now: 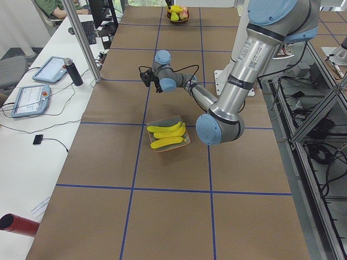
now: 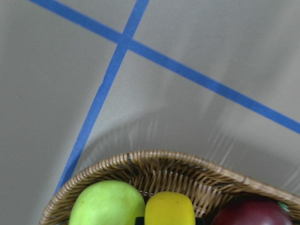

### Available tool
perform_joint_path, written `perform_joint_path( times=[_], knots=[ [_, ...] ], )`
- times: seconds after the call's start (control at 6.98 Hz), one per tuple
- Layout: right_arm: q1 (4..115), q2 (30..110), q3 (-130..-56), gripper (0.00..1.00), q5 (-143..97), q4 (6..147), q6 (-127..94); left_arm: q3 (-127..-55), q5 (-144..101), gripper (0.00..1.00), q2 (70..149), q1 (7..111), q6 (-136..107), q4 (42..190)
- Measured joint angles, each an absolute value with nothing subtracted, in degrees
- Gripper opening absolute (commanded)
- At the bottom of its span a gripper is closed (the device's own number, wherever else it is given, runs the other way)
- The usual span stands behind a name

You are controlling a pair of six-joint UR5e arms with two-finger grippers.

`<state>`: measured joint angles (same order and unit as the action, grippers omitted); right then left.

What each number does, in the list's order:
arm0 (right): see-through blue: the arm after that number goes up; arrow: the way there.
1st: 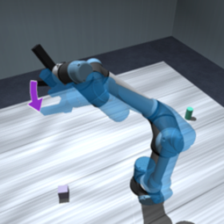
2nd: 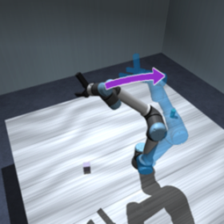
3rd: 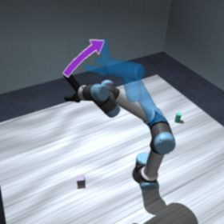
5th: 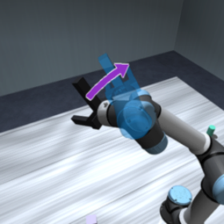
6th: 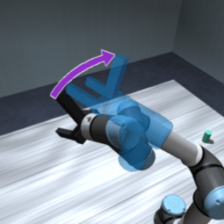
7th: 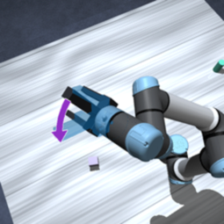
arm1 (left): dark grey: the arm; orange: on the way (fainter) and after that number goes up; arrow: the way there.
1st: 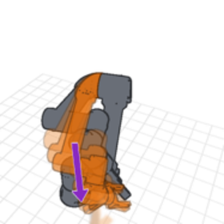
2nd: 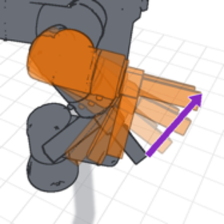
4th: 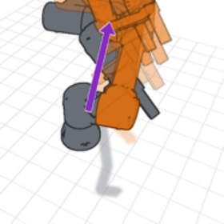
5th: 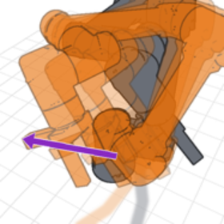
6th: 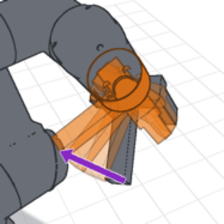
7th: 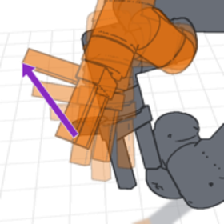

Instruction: Transfer all bananas from basket to plate

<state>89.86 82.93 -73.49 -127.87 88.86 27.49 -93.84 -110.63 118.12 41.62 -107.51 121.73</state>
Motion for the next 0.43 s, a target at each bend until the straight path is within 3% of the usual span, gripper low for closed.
perform_joint_path(
  times=[0.43],
  knots=[
    [96.47,82.44,-76.2,0.0,-130.7,91.05,26.94,-93.97,-110.55,1.0,118.15,41.52,-107.44,121.79]
  ],
)
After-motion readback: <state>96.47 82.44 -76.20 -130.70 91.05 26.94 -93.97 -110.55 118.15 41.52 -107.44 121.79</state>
